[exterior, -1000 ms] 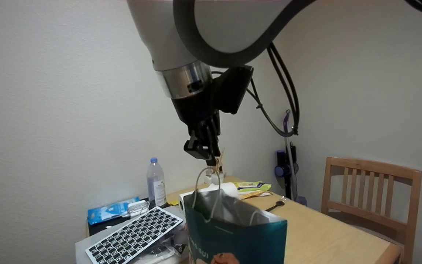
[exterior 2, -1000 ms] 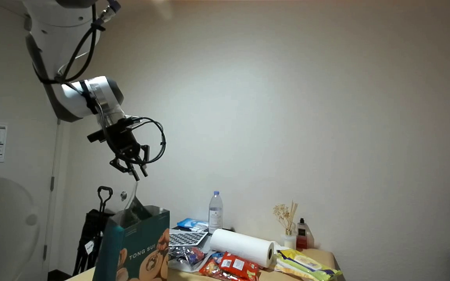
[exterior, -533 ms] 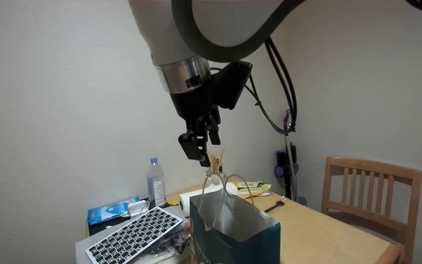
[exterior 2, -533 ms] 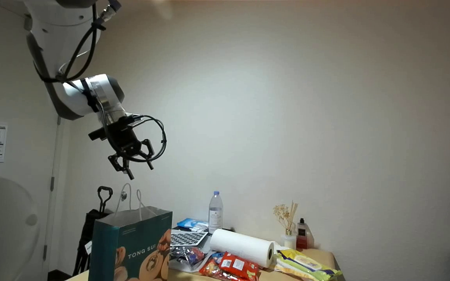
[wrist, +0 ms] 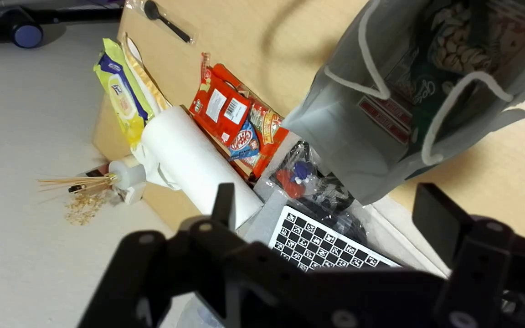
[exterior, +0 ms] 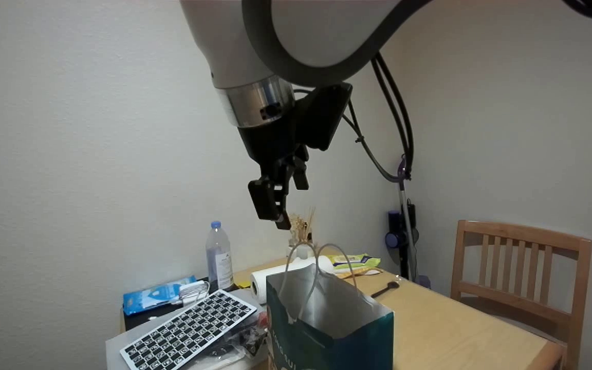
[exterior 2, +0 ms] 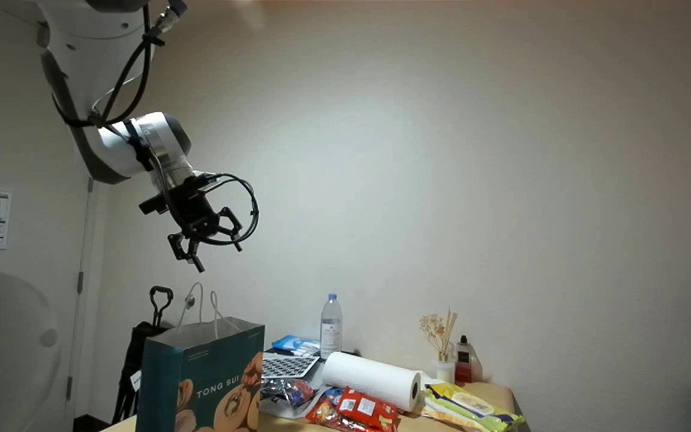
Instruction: Pick the bag and put it in the carry bag
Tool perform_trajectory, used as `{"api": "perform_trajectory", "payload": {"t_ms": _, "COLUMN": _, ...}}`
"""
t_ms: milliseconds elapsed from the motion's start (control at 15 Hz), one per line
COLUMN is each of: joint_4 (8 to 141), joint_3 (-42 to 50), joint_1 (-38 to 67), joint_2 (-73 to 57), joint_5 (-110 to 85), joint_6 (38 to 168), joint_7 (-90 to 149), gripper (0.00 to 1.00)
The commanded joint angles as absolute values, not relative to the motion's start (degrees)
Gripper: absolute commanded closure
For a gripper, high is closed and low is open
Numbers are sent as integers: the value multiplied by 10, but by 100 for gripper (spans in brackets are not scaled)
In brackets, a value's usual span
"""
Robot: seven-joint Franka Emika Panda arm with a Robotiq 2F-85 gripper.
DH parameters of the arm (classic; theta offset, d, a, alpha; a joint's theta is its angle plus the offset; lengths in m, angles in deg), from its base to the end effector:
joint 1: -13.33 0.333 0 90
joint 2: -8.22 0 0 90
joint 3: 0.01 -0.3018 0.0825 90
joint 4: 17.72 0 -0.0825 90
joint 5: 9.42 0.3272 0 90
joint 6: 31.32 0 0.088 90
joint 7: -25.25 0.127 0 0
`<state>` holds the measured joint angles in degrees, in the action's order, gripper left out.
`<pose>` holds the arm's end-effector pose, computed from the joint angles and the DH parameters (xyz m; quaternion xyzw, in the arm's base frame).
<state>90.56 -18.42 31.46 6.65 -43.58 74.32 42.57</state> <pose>0.4439 0.2584 0.4820 0.9281 0.2478 0.0945 0.2612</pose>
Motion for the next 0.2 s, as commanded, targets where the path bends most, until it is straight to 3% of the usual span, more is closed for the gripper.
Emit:
{"api": "perform_trajectory", "payload": {"t_ms": 0, "joint_4": 903, "joint_3": -182, "joint_1": 317, "joint_2": 65, "joint_5": -436, "joint_6": 741, "joint_7": 426, "gripper": 1}}
{"api": "perform_trajectory", "payload": {"t_ms": 133, "joint_4": 903, "joint_3": -182, "joint_1": 317, "joint_2": 65, "joint_5": -436, "joint_6": 741, "joint_7": 426, "gripper": 1}}
